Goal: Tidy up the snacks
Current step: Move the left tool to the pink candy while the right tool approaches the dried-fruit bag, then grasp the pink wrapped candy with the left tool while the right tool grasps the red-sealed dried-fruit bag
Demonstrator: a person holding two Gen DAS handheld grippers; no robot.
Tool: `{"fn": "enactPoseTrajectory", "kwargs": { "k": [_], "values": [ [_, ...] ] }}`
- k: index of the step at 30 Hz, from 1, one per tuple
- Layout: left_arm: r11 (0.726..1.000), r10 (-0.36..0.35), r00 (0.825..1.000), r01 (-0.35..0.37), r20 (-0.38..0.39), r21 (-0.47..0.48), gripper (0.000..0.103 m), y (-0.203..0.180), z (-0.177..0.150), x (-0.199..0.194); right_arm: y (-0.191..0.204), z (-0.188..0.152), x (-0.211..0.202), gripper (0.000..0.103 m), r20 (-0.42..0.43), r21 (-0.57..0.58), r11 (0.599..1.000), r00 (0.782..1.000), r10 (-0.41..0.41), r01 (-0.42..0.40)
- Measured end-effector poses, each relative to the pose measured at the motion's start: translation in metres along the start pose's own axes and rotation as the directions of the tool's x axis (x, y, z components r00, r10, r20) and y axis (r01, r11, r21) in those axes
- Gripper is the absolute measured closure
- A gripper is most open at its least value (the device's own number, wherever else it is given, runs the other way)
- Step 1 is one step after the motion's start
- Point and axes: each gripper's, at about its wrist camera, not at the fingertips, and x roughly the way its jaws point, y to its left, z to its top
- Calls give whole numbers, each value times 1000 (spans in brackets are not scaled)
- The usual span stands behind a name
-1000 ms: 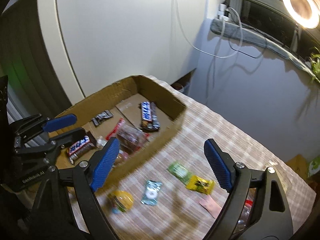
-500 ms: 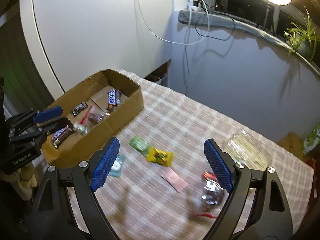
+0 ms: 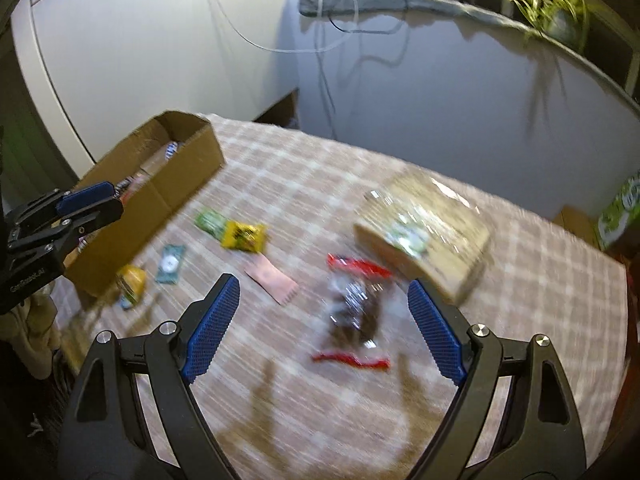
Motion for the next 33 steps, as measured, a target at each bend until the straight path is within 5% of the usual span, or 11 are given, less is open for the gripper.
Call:
{"fn": "enactPoseTrajectory", "kwargs": {
  "k": [16,21,33],
  "values": [
    [990,-142,964,142,-223,-18,69,-54,3,82,-20,-22,38,34,-57,-12,1000,998,25,-26],
    [985,-168,954,172,-250,-8,69,-65,12,99,-27,-26,49,53,-87,4,999,995,47,-47],
    [972,-235,918,225,-318,-68,69,-50,13,123,-34,-28,46,57,-88,0,999,995,54,-54]
  ]
}}
